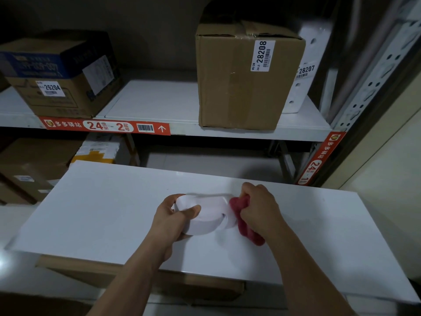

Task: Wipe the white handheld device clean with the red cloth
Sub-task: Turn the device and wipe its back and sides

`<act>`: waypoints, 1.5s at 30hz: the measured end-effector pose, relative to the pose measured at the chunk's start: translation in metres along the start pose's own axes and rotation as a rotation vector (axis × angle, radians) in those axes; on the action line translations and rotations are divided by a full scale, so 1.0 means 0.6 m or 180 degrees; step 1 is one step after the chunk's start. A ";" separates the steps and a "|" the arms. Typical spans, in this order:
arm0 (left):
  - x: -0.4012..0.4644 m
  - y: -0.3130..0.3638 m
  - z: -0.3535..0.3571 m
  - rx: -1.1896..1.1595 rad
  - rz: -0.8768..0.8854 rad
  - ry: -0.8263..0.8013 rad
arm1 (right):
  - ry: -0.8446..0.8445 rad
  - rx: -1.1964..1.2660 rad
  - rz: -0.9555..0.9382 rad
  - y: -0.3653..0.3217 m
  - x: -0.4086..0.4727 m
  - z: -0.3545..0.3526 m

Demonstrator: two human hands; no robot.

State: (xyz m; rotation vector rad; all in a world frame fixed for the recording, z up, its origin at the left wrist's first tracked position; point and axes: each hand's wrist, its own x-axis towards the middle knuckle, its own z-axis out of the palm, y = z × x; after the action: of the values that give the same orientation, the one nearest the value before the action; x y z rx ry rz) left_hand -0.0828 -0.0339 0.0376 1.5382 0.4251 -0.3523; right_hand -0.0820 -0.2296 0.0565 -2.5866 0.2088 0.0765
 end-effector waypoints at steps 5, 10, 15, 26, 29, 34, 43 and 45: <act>0.002 0.000 0.000 0.0034 0.0006 0.0028 | -0.0287 0.0329 -0.0520 -0.025 -0.007 0.001; -0.005 -0.004 -0.001 0.0182 0.0310 -0.0151 | 0.0339 0.0077 -0.0502 -0.016 0.021 0.020; -0.007 -0.007 -0.003 0.0320 0.0549 -0.0240 | 0.0497 -0.0263 -0.0237 0.007 0.034 0.029; -0.001 -0.016 -0.015 0.0656 0.0732 -0.0422 | -0.0057 0.0110 -0.0972 -0.031 0.026 0.009; -0.001 -0.017 -0.011 0.0787 0.0853 -0.0397 | 0.0017 0.0236 -0.0751 -0.013 0.030 0.009; 0.002 -0.018 -0.007 0.0599 0.0824 -0.0289 | -0.0390 0.0506 -0.0652 -0.012 0.023 -0.008; 0.002 -0.016 -0.024 0.1032 0.0941 -0.0535 | -0.0443 0.0720 -0.0382 -0.006 0.022 -0.011; 0.003 -0.016 -0.019 0.1036 0.1018 -0.0418 | -0.0467 0.0798 -0.0284 -0.001 0.020 -0.013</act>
State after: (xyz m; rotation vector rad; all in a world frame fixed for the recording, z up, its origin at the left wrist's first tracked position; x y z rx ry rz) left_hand -0.0864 -0.0223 0.0285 1.8544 0.0134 -0.2783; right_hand -0.0698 -0.2348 0.0623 -2.3252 0.0450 0.1944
